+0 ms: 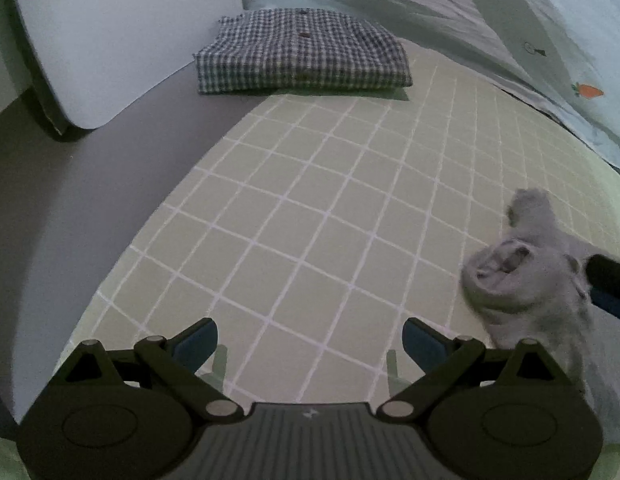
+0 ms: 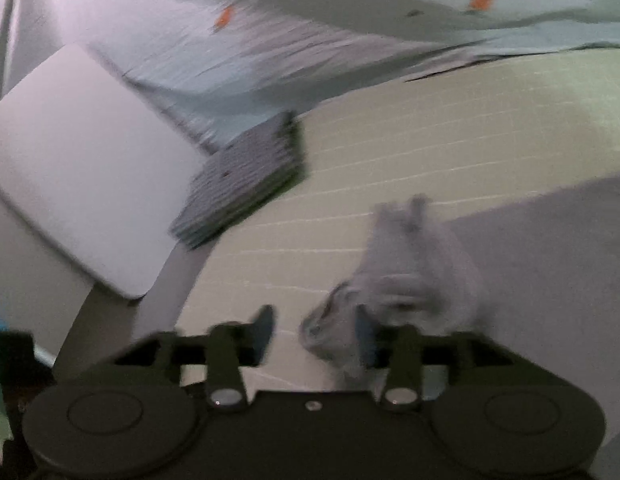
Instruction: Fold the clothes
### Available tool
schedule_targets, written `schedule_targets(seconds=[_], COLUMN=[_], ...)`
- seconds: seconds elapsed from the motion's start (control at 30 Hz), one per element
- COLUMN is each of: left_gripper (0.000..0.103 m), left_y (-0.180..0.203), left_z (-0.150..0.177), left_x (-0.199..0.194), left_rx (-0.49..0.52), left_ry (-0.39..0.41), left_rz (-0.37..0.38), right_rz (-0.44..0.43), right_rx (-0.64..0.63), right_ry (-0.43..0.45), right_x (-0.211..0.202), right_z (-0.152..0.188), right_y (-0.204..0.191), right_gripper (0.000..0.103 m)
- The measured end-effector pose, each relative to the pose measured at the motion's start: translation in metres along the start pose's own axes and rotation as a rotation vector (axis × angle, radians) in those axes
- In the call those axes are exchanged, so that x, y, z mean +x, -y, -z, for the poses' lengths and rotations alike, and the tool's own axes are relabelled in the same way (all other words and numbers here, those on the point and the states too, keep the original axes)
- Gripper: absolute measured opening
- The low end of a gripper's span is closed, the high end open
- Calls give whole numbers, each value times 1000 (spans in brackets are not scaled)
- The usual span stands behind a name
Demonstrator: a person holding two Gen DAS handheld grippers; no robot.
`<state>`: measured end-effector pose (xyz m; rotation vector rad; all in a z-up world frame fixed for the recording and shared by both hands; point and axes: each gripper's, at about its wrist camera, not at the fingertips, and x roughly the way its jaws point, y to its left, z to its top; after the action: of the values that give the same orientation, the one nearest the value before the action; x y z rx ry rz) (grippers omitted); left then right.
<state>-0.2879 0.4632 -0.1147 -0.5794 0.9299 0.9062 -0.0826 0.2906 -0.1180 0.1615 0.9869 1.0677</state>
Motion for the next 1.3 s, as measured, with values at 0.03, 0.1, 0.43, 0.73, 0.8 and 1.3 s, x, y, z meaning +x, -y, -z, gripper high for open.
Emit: schedule_targets(seconds=[0.03,0.1,0.43,0.73,0.8,1.3], left_gripper=[98,98,98,2,2,24], left_y=[3,12,84,95,78,-49], left_z=[1,2,-10,-11,-10,29], left_x=[-1,-1,17,27,14,-20], left_rx=[3,14,82,104,83,-146], left_ry=[1,3,-30,4,56,31], left_rz=[21,72,361,331,320,79], right_rz=[24,95,288,313,310,235], right_rx=[9,18,141,161,152,47], right_ry=[15,42,67,33,25,-45], right_x=[-8,-21,-62,-70,-68,-28], right_z=[2,5,30,46,46,38], right_y=[4,13,52,61,59,26], right_gripper=[51,54,56,58,58,59])
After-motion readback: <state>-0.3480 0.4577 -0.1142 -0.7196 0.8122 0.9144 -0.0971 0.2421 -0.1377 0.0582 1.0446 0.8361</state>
